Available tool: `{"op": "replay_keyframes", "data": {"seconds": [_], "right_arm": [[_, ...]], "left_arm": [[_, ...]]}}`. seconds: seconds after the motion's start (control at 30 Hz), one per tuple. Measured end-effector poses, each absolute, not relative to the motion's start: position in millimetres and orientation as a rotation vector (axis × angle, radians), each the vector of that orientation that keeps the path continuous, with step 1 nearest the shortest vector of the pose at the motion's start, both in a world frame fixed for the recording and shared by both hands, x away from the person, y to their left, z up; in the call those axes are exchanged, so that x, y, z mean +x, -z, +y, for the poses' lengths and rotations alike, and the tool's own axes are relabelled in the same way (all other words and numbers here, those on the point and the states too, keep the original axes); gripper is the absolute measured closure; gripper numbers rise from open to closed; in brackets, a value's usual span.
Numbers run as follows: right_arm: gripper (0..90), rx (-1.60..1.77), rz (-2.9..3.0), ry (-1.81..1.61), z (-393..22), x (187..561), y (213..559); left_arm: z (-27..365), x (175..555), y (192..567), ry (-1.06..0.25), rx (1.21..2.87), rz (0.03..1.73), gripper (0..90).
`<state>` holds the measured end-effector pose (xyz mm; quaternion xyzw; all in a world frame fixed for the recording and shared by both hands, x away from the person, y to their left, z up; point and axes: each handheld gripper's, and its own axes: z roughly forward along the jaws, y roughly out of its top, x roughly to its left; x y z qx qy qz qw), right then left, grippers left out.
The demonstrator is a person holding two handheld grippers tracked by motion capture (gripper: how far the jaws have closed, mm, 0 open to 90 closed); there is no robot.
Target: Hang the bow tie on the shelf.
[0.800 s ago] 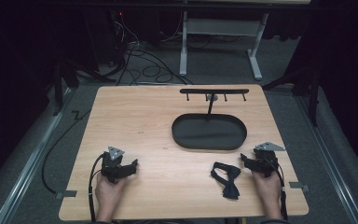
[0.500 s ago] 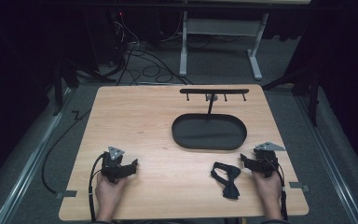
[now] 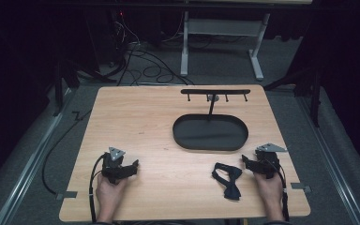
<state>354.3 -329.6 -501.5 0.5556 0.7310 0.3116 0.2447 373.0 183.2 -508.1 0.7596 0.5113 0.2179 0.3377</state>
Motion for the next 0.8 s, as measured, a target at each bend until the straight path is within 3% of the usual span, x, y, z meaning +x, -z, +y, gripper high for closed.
{"op": "replay_keyframes", "data": {"seconds": [0.8], "right_arm": [[41.7, 1.517, 1.954, -0.963, -334.3, 344.3, 494.1]], "left_arm": [[183.6, 373.0, 507.9, -0.564, 1.979, 1.332, 21.7]]}}
